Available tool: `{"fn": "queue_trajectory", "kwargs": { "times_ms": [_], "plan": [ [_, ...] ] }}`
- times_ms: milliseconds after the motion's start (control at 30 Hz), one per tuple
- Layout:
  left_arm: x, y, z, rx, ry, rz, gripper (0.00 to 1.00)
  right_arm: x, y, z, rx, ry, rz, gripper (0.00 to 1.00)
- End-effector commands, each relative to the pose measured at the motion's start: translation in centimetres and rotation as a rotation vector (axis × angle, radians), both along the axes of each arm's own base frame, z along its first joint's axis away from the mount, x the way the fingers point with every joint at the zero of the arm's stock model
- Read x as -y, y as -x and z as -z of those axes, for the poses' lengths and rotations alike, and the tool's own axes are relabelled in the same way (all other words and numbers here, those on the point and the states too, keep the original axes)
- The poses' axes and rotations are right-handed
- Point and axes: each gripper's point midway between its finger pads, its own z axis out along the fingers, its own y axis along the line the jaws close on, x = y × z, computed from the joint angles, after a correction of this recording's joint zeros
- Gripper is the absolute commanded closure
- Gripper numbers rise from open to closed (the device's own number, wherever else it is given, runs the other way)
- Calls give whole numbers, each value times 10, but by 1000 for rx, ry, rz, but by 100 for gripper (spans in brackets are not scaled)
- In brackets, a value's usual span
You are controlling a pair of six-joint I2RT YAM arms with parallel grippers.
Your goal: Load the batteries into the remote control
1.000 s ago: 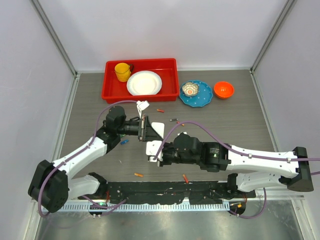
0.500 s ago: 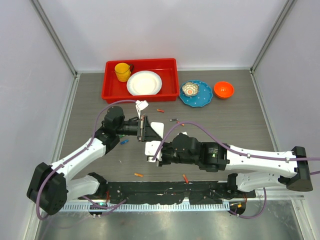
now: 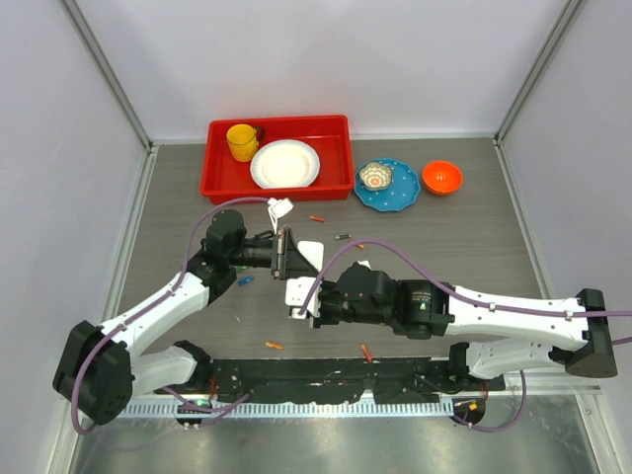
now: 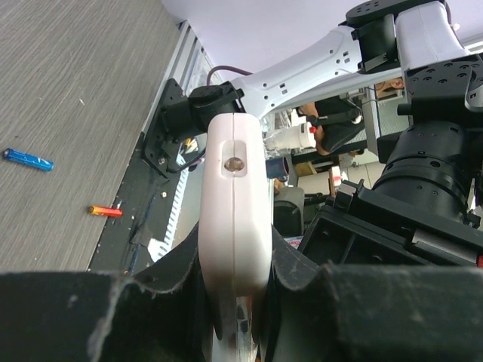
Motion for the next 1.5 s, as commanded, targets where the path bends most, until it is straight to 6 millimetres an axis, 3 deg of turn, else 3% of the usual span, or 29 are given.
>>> {"fn": "queue_trajectory", "kwargs": {
  "times_ms": [0,467,1000,1467],
  "plan": [
    [1,3,-14,49,33,22,100,2,-4,-9,5,0,32,85],
    [0,3,-14,47,29,16,100,-1,-9,-13,6,-22,65,67],
    [1,2,-7,38,14,11,100,0,-15,-27,23,-72,99,65],
    [1,-1,-5,30,7,2,100,2,-17,-31,21,-98,121,52]
  ]
}}
